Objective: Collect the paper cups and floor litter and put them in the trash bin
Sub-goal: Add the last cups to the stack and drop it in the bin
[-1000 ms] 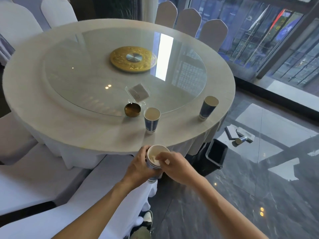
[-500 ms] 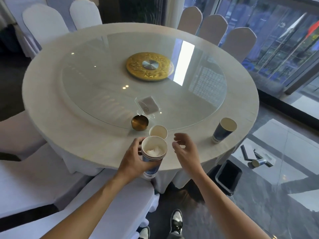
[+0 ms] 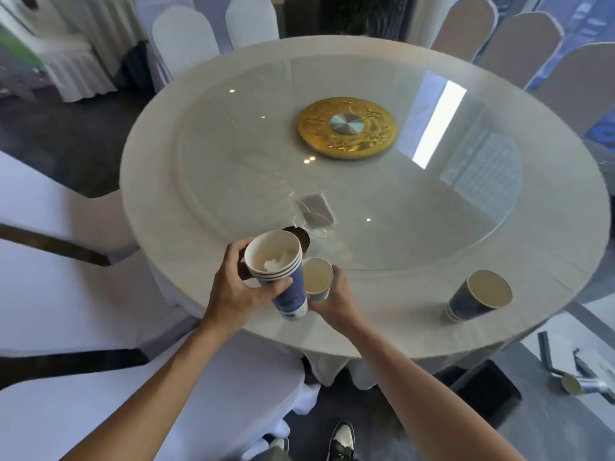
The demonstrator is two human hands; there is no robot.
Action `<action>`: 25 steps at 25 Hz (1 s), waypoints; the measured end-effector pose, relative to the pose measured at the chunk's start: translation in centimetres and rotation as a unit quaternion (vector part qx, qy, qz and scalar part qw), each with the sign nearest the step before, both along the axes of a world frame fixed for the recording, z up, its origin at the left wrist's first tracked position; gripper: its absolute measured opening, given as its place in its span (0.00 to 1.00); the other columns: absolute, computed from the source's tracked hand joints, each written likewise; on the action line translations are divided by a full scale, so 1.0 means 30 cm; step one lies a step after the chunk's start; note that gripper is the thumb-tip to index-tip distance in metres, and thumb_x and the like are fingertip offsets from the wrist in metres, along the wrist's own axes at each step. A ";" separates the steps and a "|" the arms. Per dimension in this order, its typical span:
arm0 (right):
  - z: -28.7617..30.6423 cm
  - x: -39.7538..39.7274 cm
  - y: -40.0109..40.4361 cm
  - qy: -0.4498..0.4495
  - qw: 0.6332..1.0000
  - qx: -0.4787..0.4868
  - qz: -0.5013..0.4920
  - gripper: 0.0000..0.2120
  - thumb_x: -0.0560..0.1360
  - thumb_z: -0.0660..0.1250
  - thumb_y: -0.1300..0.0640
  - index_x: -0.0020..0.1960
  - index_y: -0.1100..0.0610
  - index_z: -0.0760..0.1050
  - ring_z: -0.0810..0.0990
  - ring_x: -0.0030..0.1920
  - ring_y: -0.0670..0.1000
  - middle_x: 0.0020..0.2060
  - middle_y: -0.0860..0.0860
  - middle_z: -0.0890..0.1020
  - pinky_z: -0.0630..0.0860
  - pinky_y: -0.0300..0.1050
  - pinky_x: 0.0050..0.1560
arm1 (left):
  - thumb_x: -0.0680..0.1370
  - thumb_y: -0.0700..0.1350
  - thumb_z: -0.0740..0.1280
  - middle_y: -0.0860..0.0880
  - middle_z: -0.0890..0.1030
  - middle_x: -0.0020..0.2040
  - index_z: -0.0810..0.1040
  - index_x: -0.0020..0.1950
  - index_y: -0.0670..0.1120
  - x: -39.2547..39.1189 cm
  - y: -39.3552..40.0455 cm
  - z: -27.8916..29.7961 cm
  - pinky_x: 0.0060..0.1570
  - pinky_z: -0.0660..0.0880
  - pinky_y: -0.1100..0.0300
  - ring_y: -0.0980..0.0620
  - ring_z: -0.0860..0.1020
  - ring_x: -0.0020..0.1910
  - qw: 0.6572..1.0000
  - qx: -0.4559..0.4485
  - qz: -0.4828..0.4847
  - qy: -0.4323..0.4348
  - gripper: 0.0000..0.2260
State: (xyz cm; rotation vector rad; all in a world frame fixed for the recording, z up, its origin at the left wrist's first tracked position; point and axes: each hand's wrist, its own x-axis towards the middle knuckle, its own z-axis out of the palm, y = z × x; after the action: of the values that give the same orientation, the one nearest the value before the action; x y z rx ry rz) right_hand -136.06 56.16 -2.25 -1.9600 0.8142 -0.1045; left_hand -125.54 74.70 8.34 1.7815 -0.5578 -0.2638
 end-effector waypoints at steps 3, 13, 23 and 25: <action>-0.026 0.011 -0.038 -0.038 0.997 0.070 0.003 0.36 0.56 0.83 0.42 0.58 0.34 0.68 0.81 0.54 0.47 0.54 0.41 0.80 0.82 0.54 0.52 | 0.59 0.57 0.84 0.59 0.83 0.59 0.74 0.60 0.65 -0.021 -0.048 0.020 0.52 0.80 0.61 0.56 0.84 0.56 1.000 -0.006 0.027 0.006 0.33; -0.033 -0.062 -0.150 -0.045 0.995 0.084 -0.006 0.35 0.59 0.78 0.43 0.63 0.46 0.70 0.80 0.54 0.40 0.59 0.48 0.78 0.79 0.36 0.41 | 0.61 0.53 0.83 0.53 0.84 0.56 0.75 0.64 0.48 0.045 -0.275 0.103 0.46 0.79 0.66 0.58 0.84 0.51 0.995 -0.066 0.049 0.053 0.35; 0.115 -0.193 -0.286 -0.099 0.989 0.093 -0.059 0.32 0.66 0.80 0.57 0.66 0.44 0.70 0.81 0.60 0.45 0.58 0.43 0.83 0.81 0.50 0.59 | 0.61 0.57 0.83 0.54 0.84 0.58 0.74 0.66 0.49 0.016 -0.550 0.040 0.48 0.79 0.69 0.57 0.83 0.56 0.989 -0.040 -0.130 0.057 0.37; 0.128 -0.216 -0.297 -0.113 0.985 0.108 -0.075 0.33 0.67 0.80 0.58 0.67 0.45 0.71 0.81 0.60 0.47 0.58 0.45 0.83 0.82 0.50 0.59 | 0.60 0.57 0.84 0.56 0.84 0.57 0.75 0.64 0.54 0.004 -0.582 0.007 0.48 0.80 0.67 0.56 0.84 0.56 0.984 -0.023 -0.163 0.070 0.35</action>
State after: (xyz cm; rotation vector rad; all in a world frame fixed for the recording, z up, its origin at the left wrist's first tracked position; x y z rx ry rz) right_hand -142.53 47.25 1.59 -1.6470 0.7876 -0.3096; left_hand -125.42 57.25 8.55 1.6088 -0.7461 -0.5932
